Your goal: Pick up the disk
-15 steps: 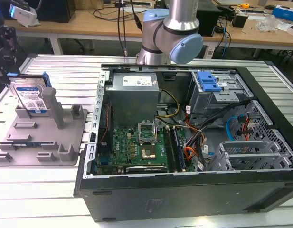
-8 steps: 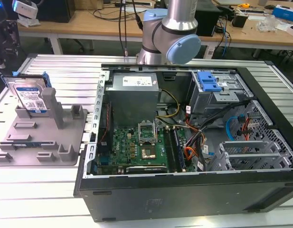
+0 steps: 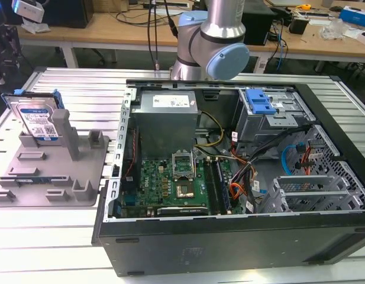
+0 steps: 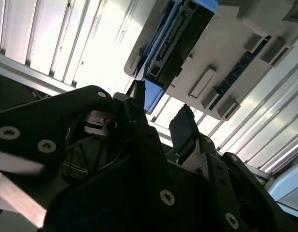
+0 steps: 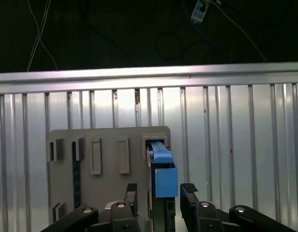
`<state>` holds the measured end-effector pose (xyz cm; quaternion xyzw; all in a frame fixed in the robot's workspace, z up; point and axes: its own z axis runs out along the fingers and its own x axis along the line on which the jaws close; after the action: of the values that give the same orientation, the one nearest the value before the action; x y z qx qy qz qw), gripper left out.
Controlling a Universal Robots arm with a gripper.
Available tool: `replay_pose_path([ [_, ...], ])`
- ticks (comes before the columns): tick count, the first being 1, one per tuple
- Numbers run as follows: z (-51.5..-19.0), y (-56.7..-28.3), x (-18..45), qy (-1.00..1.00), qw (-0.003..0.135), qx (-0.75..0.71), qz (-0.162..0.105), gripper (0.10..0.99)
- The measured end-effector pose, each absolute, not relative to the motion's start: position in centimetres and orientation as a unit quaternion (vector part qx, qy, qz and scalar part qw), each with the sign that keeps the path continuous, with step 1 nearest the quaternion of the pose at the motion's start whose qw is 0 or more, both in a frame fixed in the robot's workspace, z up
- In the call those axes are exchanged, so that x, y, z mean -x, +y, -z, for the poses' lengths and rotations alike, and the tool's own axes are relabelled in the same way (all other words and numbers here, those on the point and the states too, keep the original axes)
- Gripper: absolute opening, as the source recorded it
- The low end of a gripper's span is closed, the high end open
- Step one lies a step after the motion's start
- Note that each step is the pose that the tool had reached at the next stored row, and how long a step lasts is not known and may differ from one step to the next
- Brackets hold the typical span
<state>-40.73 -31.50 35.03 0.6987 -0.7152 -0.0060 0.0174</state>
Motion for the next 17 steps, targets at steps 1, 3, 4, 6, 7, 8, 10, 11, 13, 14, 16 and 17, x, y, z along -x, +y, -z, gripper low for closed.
replay_pose_path([
  [1,-35.0,-31.5,40.7,-0.711,0.018,-0.703,0.006,0.482],
  [3,-34.8,-31.5,40.8,-0.707,0.018,-0.706,0.005,0.482],
  [4,-34.7,-31.5,40.8,-0.707,0.017,-0.707,0.005,0.482],
  [6,-34.5,-31.5,40.8,-0.707,0.017,-0.707,0.005,0.482],
  [7,-34.4,-31.5,40.8,-0.707,0.017,-0.707,0.005,0.482],
  [8,-34.4,-31.5,40.8,-0.707,0.017,-0.707,0.005,0.482],
  [10,-34.2,-31.4,40.8,-0.707,0.017,-0.707,0.005,0.482],
  [11,-34.2,-31.3,40.8,-0.707,0.017,-0.707,0.005,0.482],
  [13,-34.1,-31.2,40.9,-0.707,0.017,-0.707,0.005,0.482],
  [14,-34.0,-31.2,41.0,-0.707,0.017,-0.707,0.005,0.482],
  [16,-33.8,-31.1,41.2,-0.707,0.017,-0.707,0.005,0.482],
  [17,-33.8,-31.0,41.2,-0.707,0.017,-0.707,0.005,0.482],
])
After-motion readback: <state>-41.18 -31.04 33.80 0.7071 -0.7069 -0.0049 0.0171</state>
